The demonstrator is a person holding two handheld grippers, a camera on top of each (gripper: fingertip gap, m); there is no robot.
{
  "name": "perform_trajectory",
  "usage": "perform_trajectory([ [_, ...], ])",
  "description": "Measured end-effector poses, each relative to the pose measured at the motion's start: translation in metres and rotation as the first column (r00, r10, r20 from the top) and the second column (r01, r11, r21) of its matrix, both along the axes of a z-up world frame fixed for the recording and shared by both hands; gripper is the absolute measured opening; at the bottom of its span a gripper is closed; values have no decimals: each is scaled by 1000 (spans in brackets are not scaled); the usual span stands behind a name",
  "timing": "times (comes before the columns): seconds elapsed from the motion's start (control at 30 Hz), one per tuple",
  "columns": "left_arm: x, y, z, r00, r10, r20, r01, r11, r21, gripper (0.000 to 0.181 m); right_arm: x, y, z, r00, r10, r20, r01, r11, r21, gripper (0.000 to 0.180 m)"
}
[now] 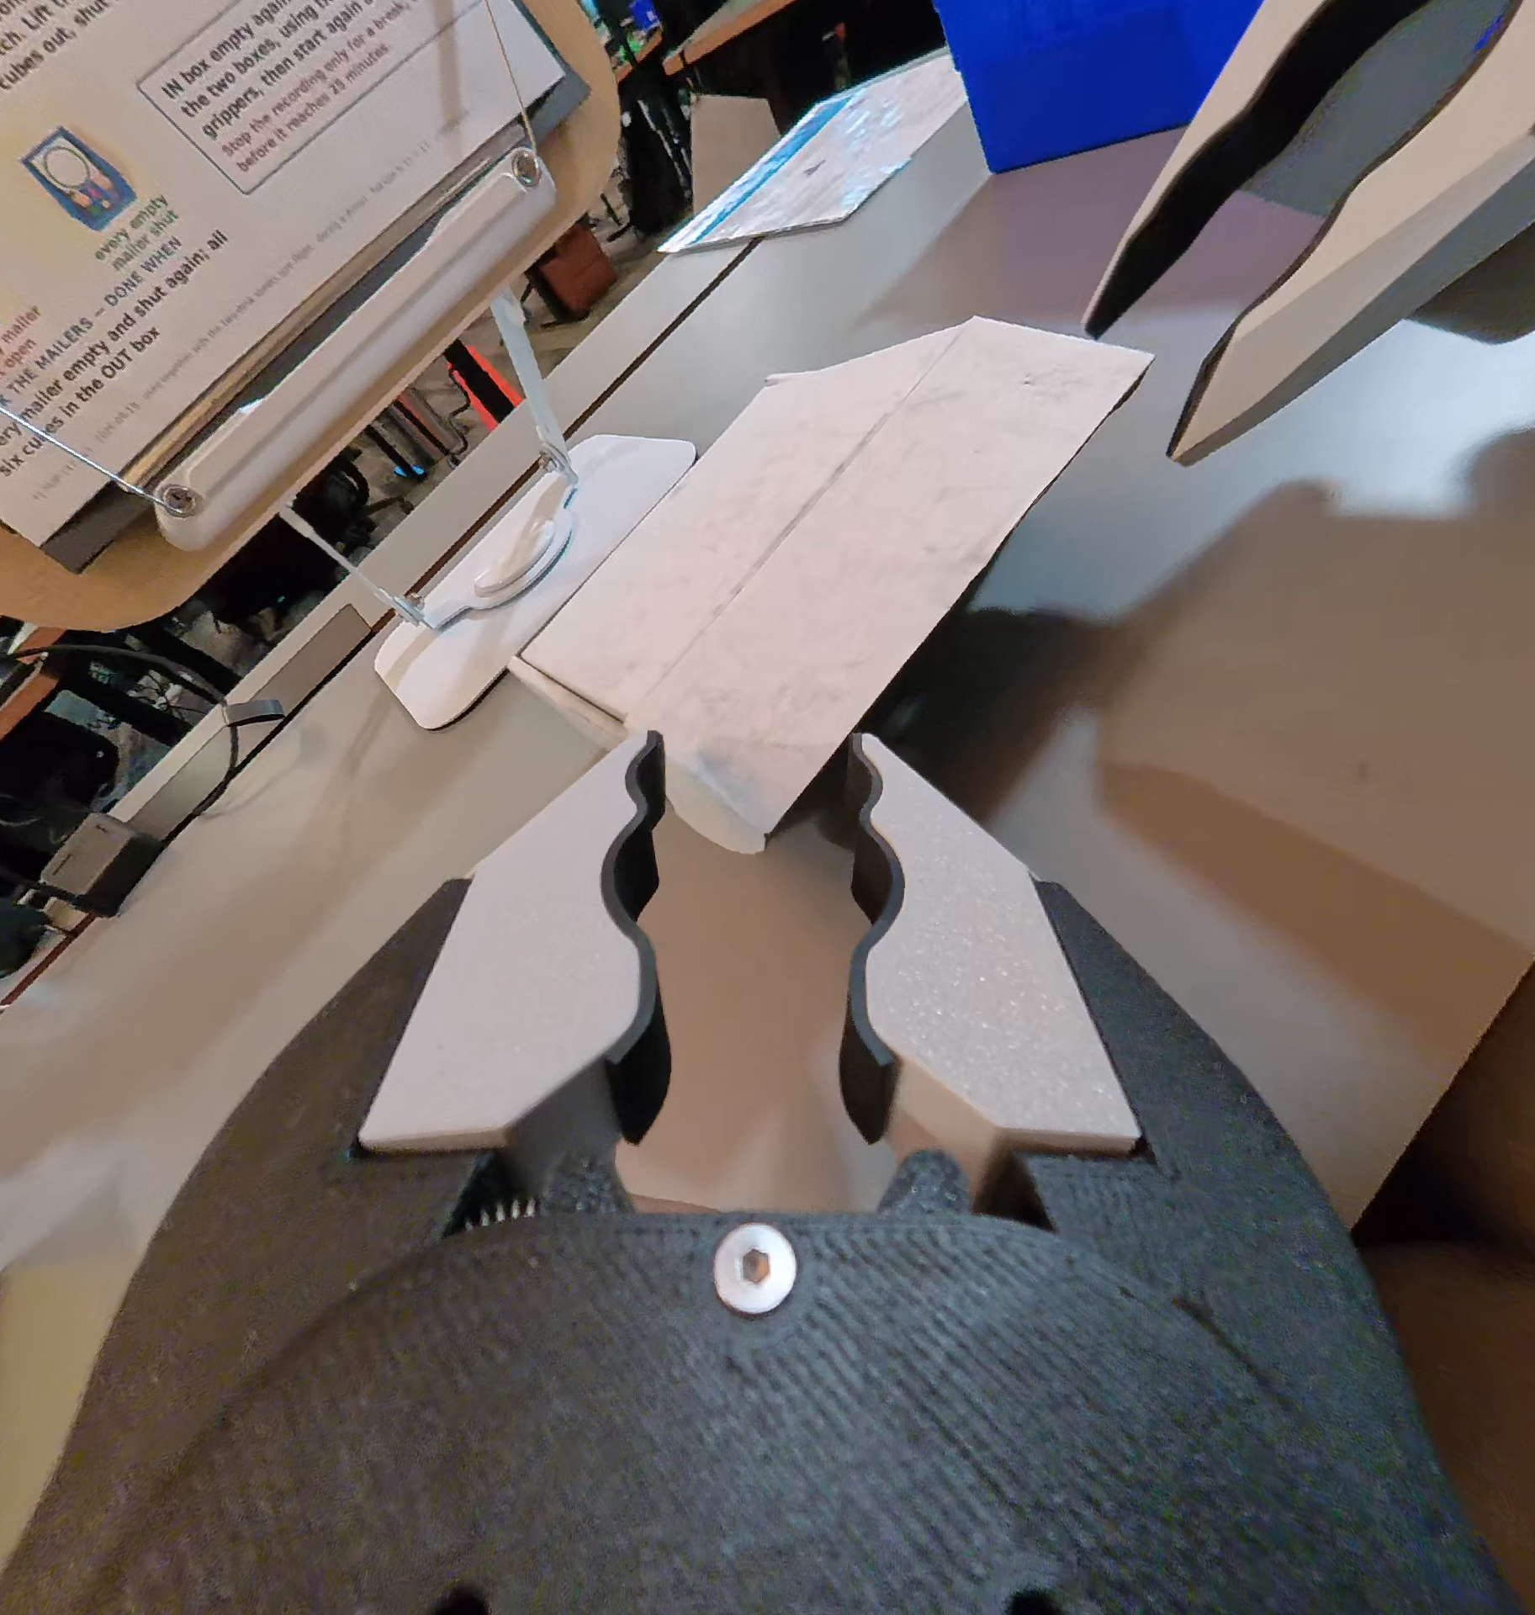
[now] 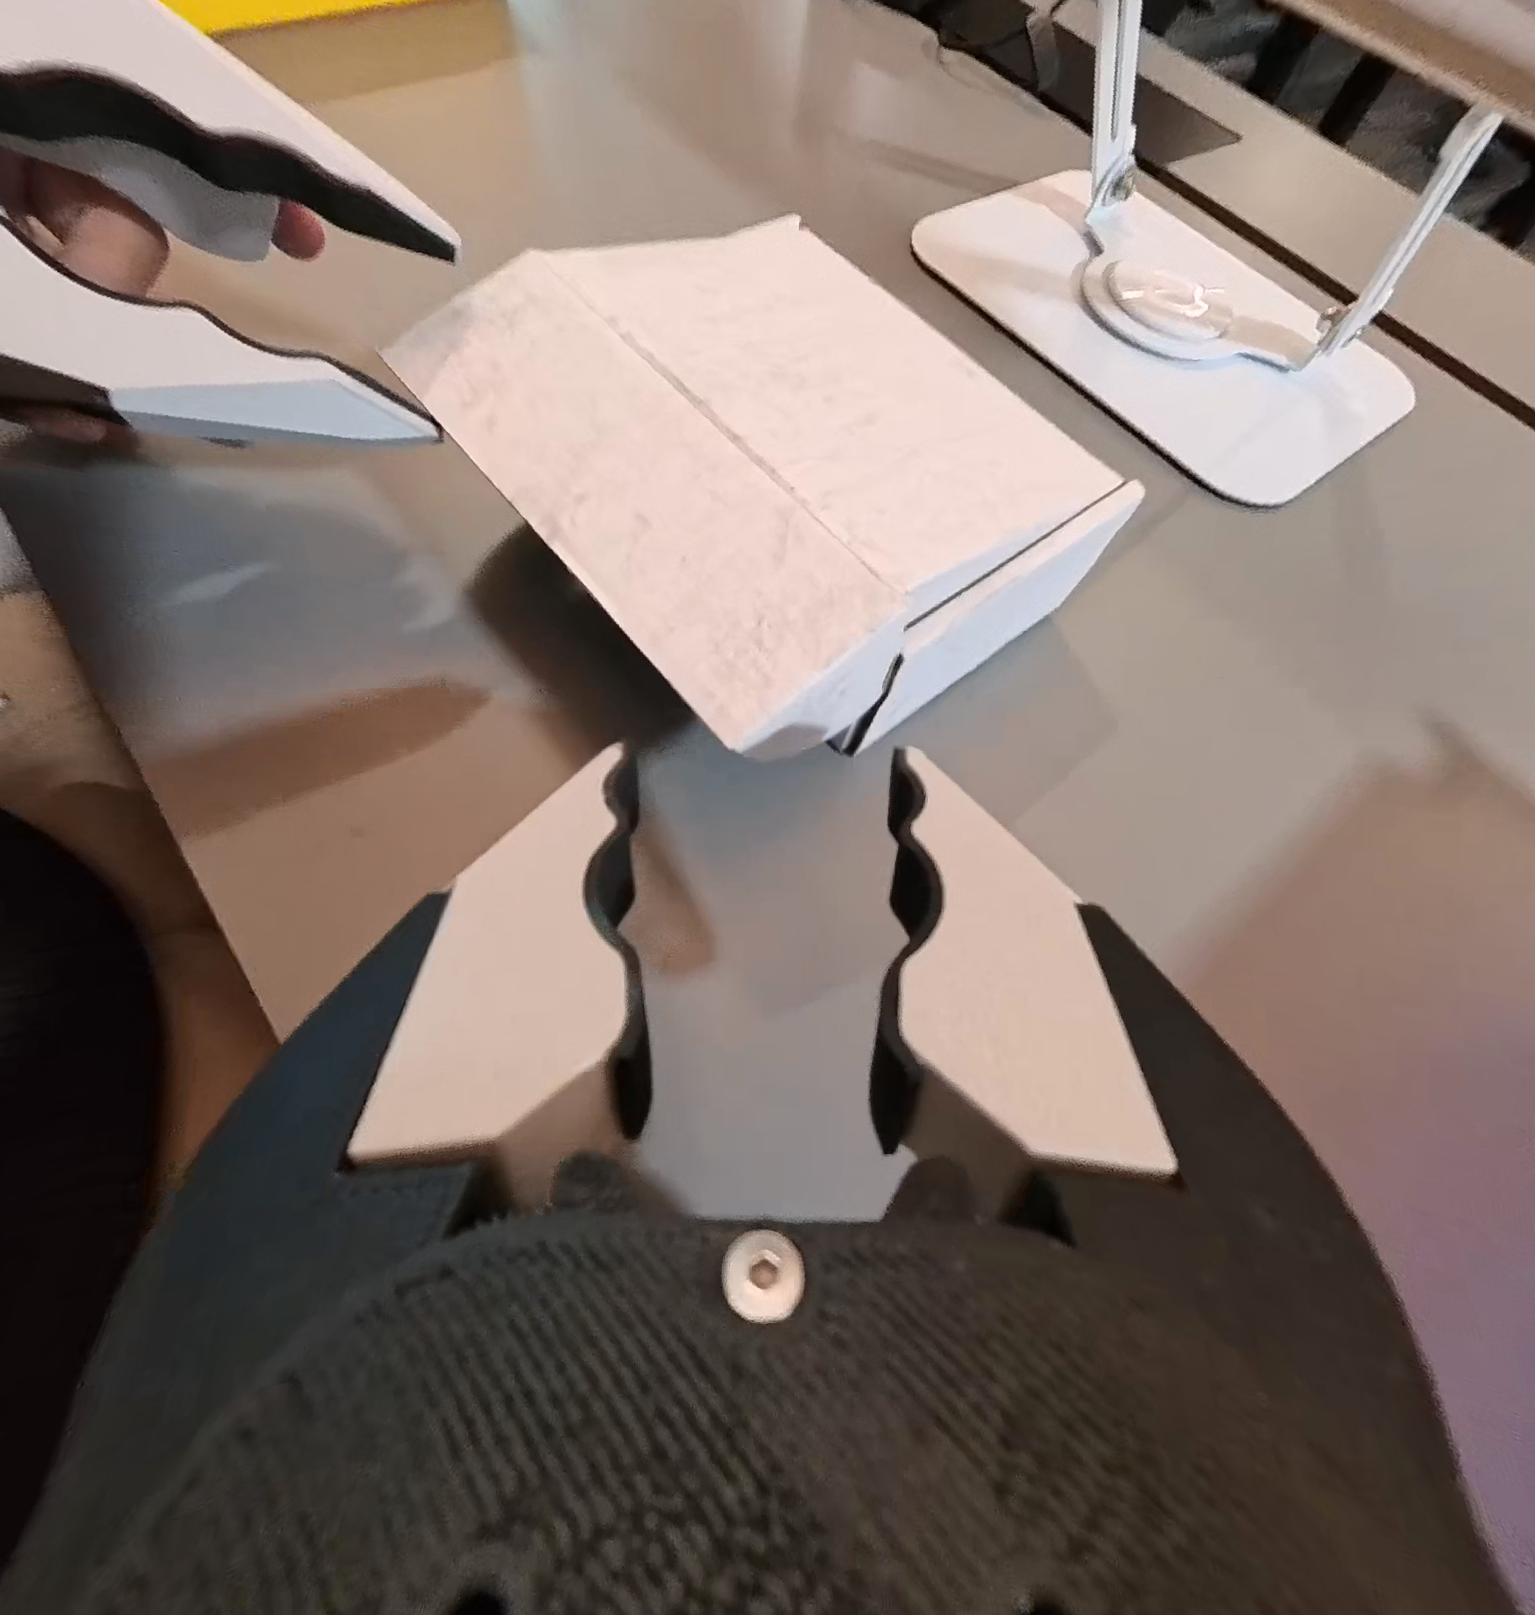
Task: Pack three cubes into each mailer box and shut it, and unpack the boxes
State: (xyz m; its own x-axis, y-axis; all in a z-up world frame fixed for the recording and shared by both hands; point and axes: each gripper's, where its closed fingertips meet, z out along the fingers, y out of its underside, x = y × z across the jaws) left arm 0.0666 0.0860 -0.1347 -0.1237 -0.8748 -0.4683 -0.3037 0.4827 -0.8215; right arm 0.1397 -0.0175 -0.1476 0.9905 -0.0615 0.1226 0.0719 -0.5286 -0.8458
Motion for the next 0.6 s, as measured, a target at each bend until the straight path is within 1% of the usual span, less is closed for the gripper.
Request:
perform_trajectory([
  [0.07,-1,1,1,1000,-1,-3,1,999,-36,40,-4,2,7,999,20,-33,-19,999,44,64],
  [0.17,-2,2,1,1000,-10,-19,7,990,-140,43,-7,5,12,993,35,-112,-24,995,96,67],
  [0.23,-4,0,-6,997,-37,-67,23,978,-206,50,-9,9,13,979,49,-196,-25,992,126,70],
  [0.3,-3,0,-9,995,-42,-93,20,975,-223,52,-12,14,14,956,67,-284,-24,988,150,70],
  [0.37,-2,-1,-10,994,-48,-95,25,975,-223,52,-14,18,11,939,65,-337,-16,989,145,68],
  [0.47,-1,-2,-12,993,-43,-108,20,979,-204,52,-13,18,1,938,48,-342,-14,995,102,67],
  [0.6,-1,-3,-12,994,-35,-106,13,978,-207,51,-13,18,1,944,50,-326,-20,995,95,67],
])
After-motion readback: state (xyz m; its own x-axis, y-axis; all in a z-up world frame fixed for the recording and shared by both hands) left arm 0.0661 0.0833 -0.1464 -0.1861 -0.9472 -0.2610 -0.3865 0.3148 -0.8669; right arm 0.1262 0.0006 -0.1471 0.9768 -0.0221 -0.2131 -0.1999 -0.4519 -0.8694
